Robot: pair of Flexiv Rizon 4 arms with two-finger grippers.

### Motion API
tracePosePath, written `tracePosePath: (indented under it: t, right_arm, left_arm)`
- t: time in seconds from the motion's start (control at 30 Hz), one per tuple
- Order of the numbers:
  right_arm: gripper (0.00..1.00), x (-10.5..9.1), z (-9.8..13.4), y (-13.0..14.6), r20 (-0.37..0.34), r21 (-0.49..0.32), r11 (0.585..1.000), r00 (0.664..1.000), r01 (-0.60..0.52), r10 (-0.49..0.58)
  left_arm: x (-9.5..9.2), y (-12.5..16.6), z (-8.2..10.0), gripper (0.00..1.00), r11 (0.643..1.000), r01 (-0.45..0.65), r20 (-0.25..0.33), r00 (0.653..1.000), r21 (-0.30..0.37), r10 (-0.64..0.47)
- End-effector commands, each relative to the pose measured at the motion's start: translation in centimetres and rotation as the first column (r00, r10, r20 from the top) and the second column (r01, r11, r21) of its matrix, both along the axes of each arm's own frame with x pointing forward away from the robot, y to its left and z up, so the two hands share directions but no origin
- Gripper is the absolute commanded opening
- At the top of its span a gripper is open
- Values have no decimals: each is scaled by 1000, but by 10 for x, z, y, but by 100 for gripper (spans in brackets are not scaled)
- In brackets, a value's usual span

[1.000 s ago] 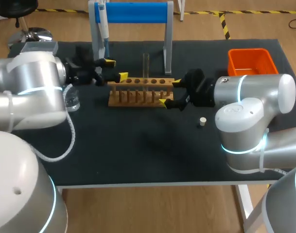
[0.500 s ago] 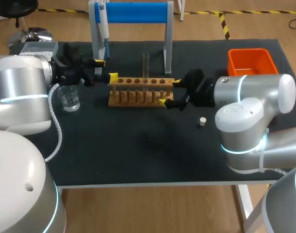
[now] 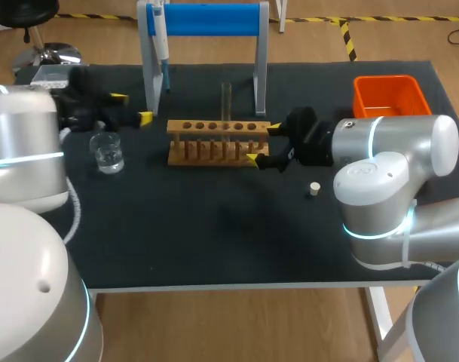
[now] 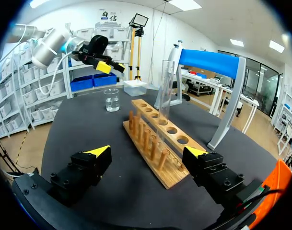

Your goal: Invert the test tube, pick up the pipette, mount the tip to pipette, aspirate from beaker and dispense into the tube, eject the tip, return the pipette, and cap with the stopper.

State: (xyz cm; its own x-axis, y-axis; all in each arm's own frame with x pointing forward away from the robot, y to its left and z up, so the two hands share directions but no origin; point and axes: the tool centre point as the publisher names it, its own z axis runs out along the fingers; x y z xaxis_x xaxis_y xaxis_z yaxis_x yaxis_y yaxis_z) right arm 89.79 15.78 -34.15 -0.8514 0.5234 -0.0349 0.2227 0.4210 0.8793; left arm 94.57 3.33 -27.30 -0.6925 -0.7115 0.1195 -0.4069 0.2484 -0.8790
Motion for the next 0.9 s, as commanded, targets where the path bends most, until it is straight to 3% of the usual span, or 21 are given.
tracePosePath:
  t: [0.03,0.2,0.4,0.7,0.9]
  right_arm:
    - [100,0,-1,-1,1,3,1000,1000,-2,2]
    - [100,0,-1,-1,1,3,1000,1000,-2,2]
    - [100,0,-1,-1,1,3,1000,1000,-2,2]
    - [100,0,-1,-1,1,3,1000,1000,-2,2]
    - [100,0,-1,-1,1,3,1000,1000,-2,2]
  left_arm:
    - [-32,73,13,100,983,-171,15,985,71,170]
    - [-40,135,8,100,936,-325,8,945,138,327]
    - [-43,173,0,100,880,-437,26,898,186,440]
    - [-34,202,-7,100,783,-575,51,812,239,581]
    - [-24,206,-10,100,761,-601,57,793,244,607]
